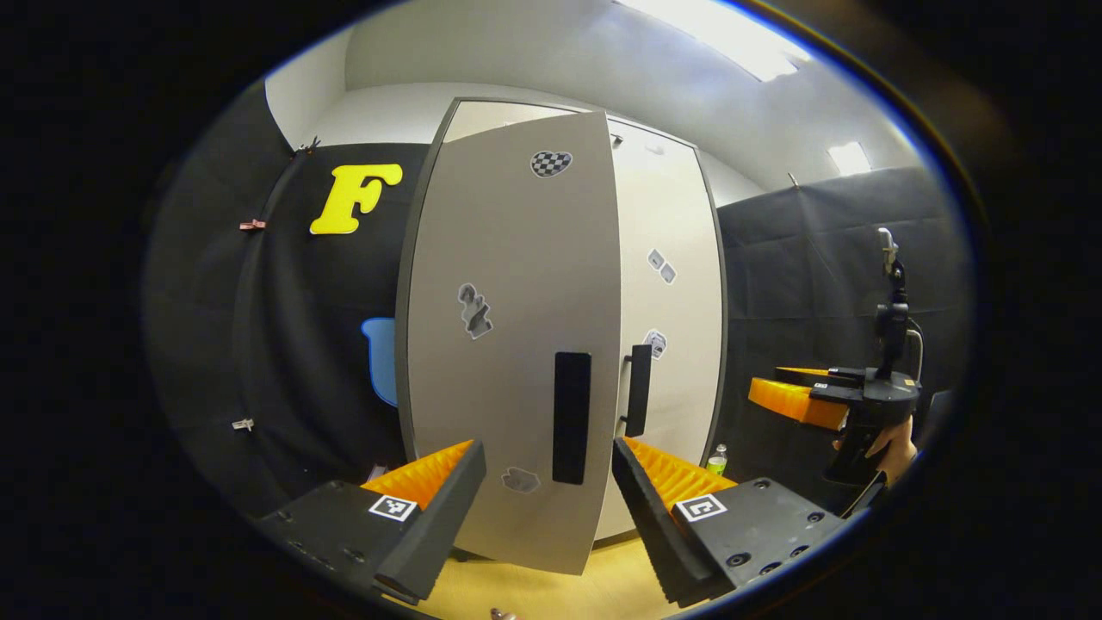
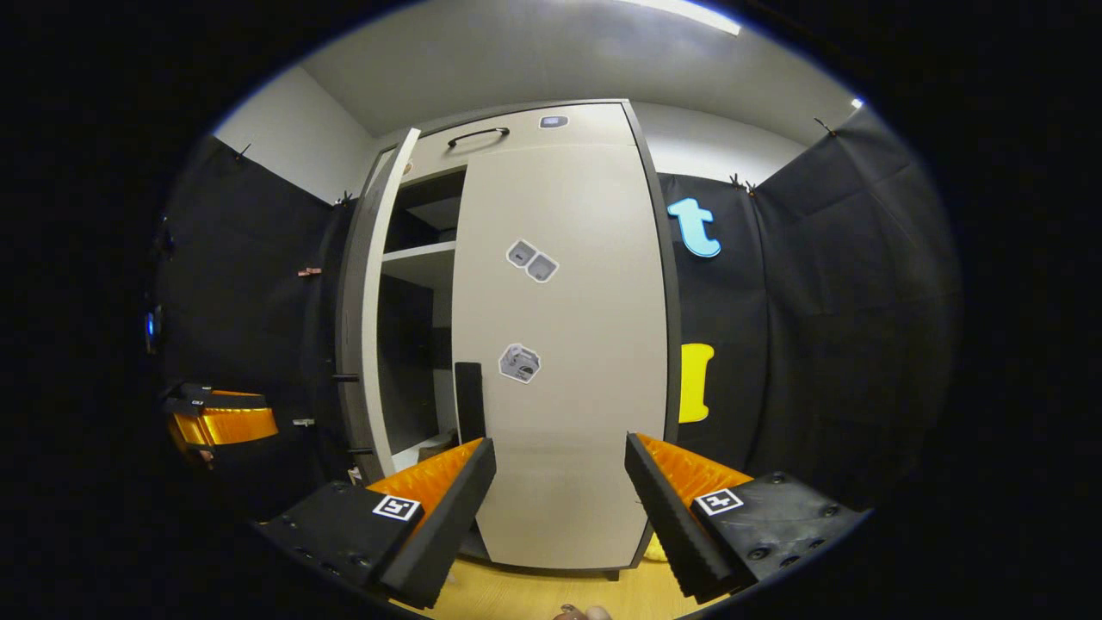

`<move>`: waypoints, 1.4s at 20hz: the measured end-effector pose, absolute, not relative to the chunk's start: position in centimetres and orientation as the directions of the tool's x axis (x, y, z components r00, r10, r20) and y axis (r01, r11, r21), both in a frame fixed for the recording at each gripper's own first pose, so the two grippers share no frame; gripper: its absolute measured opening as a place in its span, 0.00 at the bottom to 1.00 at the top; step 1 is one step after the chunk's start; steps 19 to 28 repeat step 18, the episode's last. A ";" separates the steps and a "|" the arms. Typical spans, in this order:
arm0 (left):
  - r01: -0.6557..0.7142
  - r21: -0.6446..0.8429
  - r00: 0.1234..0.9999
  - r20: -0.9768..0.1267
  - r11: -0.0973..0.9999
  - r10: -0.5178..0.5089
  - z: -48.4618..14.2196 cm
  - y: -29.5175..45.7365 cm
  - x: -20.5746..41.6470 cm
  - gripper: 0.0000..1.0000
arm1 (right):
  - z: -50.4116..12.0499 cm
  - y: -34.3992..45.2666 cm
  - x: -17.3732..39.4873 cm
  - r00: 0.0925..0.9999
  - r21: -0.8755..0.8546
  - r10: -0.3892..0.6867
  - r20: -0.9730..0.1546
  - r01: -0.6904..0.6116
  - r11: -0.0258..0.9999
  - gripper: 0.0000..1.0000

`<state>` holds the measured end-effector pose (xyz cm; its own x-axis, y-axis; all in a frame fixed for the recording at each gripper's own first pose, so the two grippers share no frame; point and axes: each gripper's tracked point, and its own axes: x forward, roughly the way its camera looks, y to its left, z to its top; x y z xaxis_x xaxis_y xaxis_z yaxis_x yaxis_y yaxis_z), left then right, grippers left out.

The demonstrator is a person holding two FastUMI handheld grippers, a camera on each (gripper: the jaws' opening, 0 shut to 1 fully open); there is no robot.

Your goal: Grab one shoe with the right hand and put it into the shoe cabinet, grab the other shoe with the left hand and put it into the shoe cabinet; then close the right door with the right hand and the left door with the left hand.

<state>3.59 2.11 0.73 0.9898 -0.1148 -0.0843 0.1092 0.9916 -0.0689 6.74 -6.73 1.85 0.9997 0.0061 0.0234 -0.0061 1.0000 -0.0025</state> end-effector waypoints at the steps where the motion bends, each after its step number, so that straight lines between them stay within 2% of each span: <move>1: 0.113 -0.064 0.989 -0.087 0.992 -0.118 0.7 2.2 3.3 0.94 | 2.0 -6.3 6.2 1.000 -0.002 0.005 0.024 -0.005 1.000 1.00; 13: 0.176 -0.084 0.979 -0.087 0.981 -0.184 0.6 2.4 0.4 0.94 | 2.0 -3.7 1.0 0.999 -0.007 -0.038 0.002 0.038 0.999 1.00; 28: 0.179 -0.074 0.979 -0.083 0.981 -0.185 0.8 2.5 0.5 0.93 | 2.0 -3.2 1.1 1.000 -0.019 -0.030 -0.006 0.029 0.999 0.99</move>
